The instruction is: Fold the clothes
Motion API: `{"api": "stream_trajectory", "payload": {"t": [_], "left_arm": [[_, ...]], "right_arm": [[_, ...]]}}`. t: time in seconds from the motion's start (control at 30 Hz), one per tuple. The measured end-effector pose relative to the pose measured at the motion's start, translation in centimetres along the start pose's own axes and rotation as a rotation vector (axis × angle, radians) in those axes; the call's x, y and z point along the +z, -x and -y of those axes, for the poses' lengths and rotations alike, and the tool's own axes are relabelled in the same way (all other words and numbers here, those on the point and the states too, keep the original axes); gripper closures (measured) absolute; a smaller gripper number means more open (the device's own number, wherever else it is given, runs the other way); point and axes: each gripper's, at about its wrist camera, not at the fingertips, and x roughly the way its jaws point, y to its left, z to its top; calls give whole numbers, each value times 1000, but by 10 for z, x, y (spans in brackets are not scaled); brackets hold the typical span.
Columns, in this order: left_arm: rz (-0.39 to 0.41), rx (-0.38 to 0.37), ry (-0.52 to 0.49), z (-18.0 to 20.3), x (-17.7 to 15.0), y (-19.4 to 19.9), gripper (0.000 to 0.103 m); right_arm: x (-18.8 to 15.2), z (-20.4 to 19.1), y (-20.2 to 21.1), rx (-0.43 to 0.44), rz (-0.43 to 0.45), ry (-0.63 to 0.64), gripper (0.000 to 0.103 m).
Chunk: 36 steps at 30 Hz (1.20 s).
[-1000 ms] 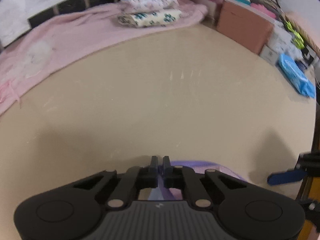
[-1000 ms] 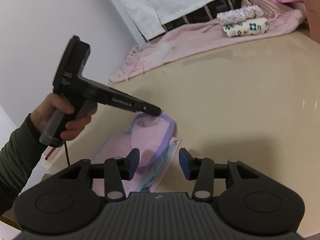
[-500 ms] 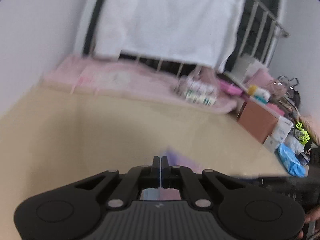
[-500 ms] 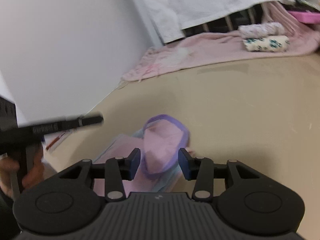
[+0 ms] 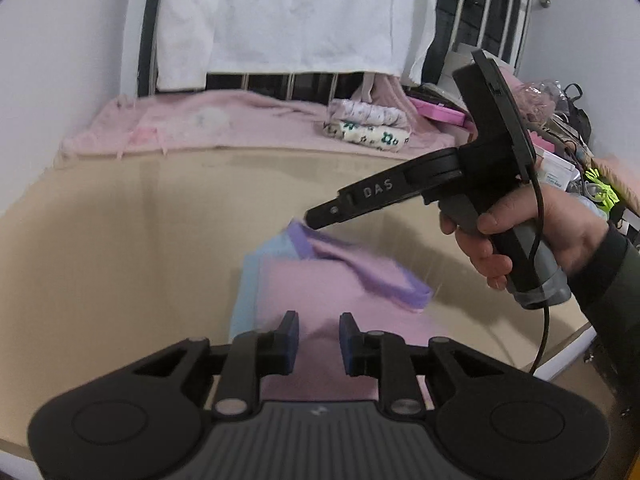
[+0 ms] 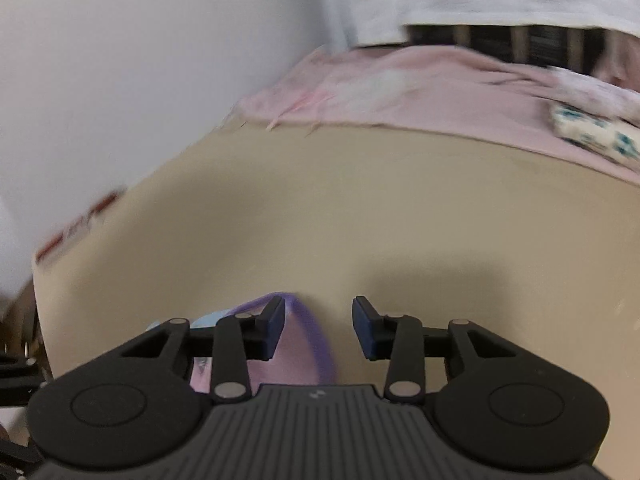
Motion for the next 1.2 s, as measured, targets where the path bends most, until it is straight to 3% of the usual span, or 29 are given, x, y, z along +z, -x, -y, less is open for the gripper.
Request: {"api": "stream_trajectory", "payload": {"t": [0.03,0.1,0.17,0.3,0.43,0.6,0.7,0.83,0.93,1.03,1.1,1.2], "left_arm": [[-8,-21,-1,-6,1,-2,89],[-31,-51,-28,-27,7,-7,88],[-55,-72,-60,-49,14,-11,85],[-24,9,-6,-90,31,-5,82],[38,-42,104,-92,37,4,78],[9,56,221,-95,26,-12,79],[76,122,356,-122,17,9,79],[114,158,387,-134,13,26,78],[120,125,365,-132,18,28,77],[125,85,339,-129,23,28,76],[123,46,313,-126,28,26,69],[80,-51,245,-109,40,8,66]], "right_arm": [[0,-5,-5,-12,-11,34,69],[-4,-16,-12,-62,-14,89,90],[-10,-23,-9,-83,1,111,99],[-19,-23,4,-93,51,76,100],[-8,-25,20,-70,147,84,100],[15,-58,38,42,219,246,100],[11,-100,41,93,176,381,100],[-17,-159,23,136,94,505,100],[-39,-187,2,84,56,526,92],[-55,-194,26,82,111,514,72],[-59,-181,60,80,184,427,63],[-70,-147,95,-48,241,255,63]]}}
